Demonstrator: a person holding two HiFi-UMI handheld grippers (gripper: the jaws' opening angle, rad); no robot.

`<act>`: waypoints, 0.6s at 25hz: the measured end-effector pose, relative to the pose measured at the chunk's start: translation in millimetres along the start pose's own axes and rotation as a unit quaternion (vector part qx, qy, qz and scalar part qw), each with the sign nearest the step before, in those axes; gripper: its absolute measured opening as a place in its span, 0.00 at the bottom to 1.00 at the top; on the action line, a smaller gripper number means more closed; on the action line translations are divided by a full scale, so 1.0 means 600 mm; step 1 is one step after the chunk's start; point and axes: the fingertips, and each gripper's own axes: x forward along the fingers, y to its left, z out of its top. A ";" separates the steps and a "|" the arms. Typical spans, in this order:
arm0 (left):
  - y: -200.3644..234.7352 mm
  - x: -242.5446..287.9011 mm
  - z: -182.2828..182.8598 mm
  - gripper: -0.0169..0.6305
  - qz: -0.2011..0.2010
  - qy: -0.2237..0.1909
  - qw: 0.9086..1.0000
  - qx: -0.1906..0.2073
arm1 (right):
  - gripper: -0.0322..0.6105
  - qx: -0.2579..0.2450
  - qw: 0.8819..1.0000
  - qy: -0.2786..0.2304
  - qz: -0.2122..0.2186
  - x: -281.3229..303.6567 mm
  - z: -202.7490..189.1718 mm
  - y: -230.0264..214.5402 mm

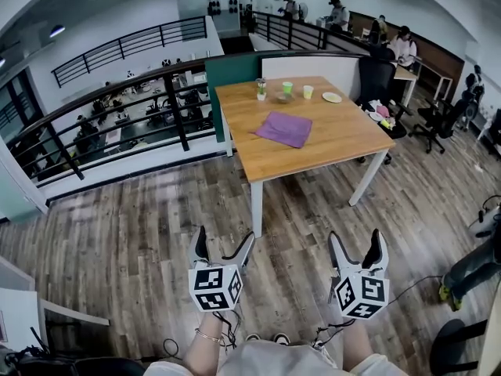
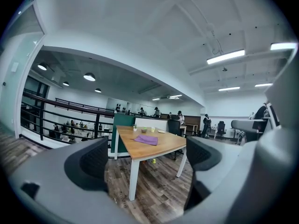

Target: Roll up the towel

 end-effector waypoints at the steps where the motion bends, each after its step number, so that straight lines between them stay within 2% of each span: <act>1: 0.006 -0.001 -0.002 0.82 0.001 0.000 1.000 0.000 | 0.83 -0.001 1.000 -0.004 -0.004 0.000 0.001 0.003; 5: 0.029 0.000 -0.004 0.82 0.002 0.005 1.000 0.002 | 0.88 -0.003 1.000 -0.010 -0.016 0.002 0.001 0.015; 15: 0.075 0.003 -0.027 0.82 0.010 0.015 1.000 -0.003 | 0.88 -0.001 0.999 0.030 -0.024 0.006 -0.047 0.043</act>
